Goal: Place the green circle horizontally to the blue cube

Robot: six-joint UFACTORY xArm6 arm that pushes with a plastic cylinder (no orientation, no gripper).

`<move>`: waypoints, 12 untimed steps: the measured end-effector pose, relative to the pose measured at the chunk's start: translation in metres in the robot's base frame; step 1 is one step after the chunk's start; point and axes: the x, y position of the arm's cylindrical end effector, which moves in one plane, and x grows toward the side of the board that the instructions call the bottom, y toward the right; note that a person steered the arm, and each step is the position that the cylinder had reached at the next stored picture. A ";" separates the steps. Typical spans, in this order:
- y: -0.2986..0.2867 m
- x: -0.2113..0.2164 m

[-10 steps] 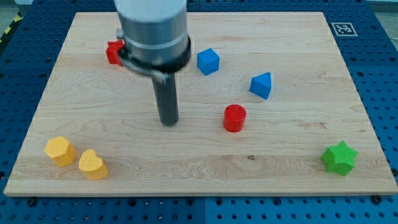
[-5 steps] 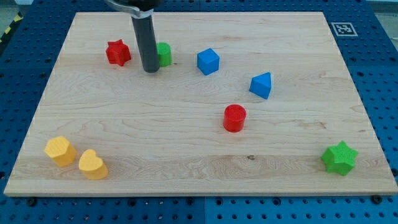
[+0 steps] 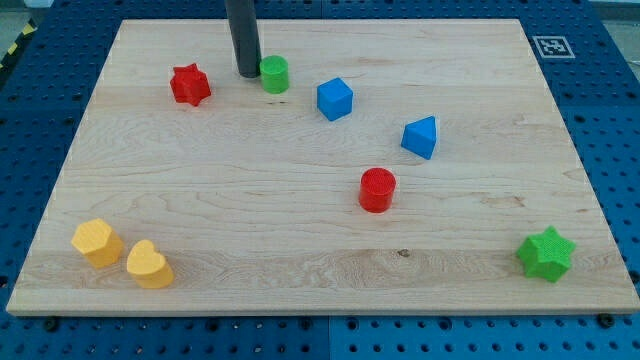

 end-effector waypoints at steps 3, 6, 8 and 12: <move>-0.010 0.025; 0.013 0.022; 0.069 0.003; 0.157 -0.025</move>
